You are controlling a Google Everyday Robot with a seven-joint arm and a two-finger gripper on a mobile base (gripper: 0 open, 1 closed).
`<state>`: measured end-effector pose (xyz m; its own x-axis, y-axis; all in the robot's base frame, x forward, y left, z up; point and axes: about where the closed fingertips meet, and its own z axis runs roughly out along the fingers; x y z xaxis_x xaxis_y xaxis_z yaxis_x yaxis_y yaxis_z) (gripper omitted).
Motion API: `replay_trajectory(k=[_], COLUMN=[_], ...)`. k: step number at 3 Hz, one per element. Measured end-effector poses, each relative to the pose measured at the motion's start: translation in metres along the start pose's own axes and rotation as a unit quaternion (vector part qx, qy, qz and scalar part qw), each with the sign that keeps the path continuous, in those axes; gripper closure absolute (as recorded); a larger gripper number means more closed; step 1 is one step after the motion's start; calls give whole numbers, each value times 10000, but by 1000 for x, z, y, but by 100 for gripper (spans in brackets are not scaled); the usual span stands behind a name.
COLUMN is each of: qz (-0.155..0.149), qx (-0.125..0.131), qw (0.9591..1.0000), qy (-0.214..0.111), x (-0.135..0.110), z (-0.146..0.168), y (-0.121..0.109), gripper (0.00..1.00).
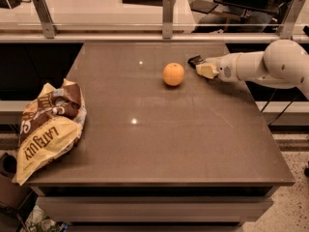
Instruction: Move rxbar chocolate near brown chip bag
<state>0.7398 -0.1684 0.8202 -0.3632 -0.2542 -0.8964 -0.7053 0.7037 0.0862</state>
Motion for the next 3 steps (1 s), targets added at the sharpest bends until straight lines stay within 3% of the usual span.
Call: replay_trajectory(k=[1, 3], qz=[-232, -366], qx=[396, 367], qw=[9988, 9986], qy=[-151, -116], x=[-32, -43], z=[-40, -51], y=[-5, -1], gripper=[100, 100])
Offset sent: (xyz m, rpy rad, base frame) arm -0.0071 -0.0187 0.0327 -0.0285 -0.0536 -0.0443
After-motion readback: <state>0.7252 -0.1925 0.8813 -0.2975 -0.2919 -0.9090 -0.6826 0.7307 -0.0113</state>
